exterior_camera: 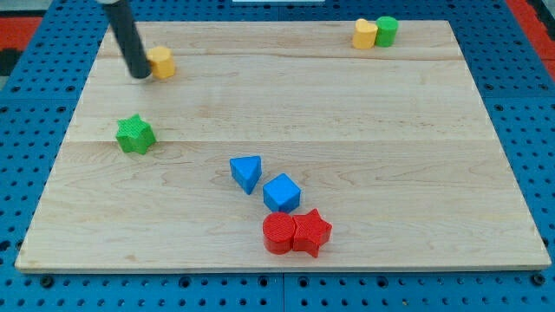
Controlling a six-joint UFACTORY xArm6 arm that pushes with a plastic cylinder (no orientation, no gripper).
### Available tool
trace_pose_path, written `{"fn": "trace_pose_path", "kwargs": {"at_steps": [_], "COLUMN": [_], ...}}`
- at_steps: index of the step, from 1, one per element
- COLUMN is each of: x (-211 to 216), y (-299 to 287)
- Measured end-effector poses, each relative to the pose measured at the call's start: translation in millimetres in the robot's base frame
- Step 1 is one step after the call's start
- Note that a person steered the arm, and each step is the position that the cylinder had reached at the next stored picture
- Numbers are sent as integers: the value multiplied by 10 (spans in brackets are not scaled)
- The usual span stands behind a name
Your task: Move the hexagon to the left of the yellow heart
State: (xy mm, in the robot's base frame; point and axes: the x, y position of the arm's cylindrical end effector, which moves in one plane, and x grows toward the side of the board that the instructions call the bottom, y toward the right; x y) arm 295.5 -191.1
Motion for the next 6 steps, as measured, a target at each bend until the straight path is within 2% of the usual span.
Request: {"fn": "trace_pose_path", "kwargs": {"at_steps": [1, 2, 3, 4, 5, 6], "x": [-139, -215, -609, -758, -657, -629], "y": [437, -171, 164, 1116, 915, 31]}}
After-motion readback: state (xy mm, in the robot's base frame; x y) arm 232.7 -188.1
